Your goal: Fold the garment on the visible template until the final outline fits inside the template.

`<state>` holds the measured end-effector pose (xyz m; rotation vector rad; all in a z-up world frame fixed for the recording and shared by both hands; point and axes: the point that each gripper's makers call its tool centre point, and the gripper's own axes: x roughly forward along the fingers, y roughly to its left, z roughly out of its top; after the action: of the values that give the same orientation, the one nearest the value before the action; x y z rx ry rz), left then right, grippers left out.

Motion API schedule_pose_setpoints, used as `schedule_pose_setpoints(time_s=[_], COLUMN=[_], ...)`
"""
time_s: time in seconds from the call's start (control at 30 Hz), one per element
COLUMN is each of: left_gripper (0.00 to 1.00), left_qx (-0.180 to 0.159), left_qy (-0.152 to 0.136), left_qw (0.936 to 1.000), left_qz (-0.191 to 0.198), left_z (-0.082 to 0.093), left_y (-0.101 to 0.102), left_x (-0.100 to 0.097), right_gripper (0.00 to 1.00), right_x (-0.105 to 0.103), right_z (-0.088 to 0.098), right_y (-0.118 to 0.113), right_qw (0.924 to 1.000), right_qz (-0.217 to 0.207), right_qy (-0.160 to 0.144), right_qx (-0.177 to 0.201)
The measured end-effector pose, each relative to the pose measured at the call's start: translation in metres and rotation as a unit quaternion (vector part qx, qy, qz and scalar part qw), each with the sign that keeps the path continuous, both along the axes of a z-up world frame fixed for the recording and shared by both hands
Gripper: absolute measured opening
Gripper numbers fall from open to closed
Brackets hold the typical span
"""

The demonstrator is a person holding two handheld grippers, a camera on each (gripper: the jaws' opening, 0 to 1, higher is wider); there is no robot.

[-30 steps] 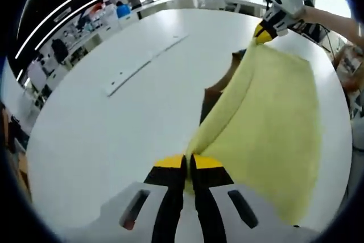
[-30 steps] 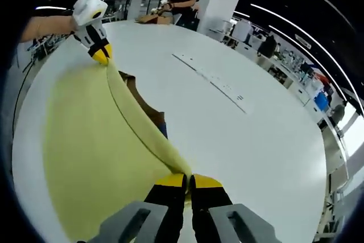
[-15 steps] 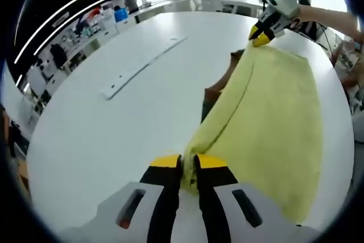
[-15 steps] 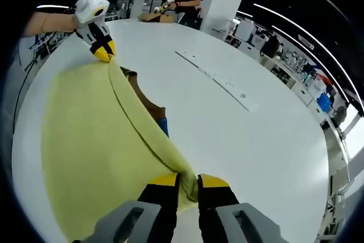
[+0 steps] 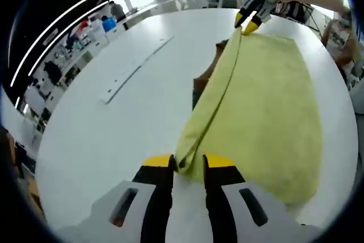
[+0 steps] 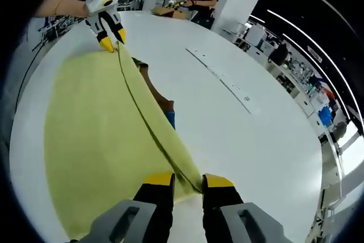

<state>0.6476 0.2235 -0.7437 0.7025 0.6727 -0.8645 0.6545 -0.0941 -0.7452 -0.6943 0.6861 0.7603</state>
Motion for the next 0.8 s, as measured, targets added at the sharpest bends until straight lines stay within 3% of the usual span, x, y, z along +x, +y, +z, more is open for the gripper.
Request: schedule_pose_setpoints(time_s=[0.17, 0.47, 0.57, 0.63, 0.7, 0.8], left_gripper=[0.04, 0.02, 0.01, 0.02, 0.01, 0.02], left_qx=[0.026, -0.034, -0.082, -0.093, -0.101, -0.125], left_qy=[-0.015, -0.004, 0.014, 0.008, 0.021, 0.043], left_qw=[0.9994, 0.9983, 0.9929, 0.9895, 0.9871, 0.9775], left_qz=[0.019, 0.046, 0.085, 0.110, 0.122, 0.164], left_z=[-0.002, 0.011, 0.015, 0.017, 0.015, 0.010], left_y=[0.010, 0.010, 0.011, 0.016, 0.014, 0.014], left_x=[0.008, 0.008, 0.011, 0.017, 0.016, 0.018], right_gripper=[0.00, 0.00, 0.00, 0.00, 0.00, 0.00], right_x=[0.003, 0.005, 0.010, 0.012, 0.014, 0.017], right_z=[-0.001, 0.010, 0.014, 0.016, 0.015, 0.013], right_y=[-0.008, -0.006, -0.007, -0.007, -0.009, -0.008], right_qw=[0.9997, 0.9994, 0.9977, 0.9969, 0.9958, 0.9885], right_qz=[-0.007, -0.024, -0.050, -0.058, -0.072, -0.117], right_qy=[-0.014, -0.020, -0.017, -0.016, -0.011, 0.004], right_qx=[-0.021, 0.011, 0.043, 0.052, 0.056, 0.096])
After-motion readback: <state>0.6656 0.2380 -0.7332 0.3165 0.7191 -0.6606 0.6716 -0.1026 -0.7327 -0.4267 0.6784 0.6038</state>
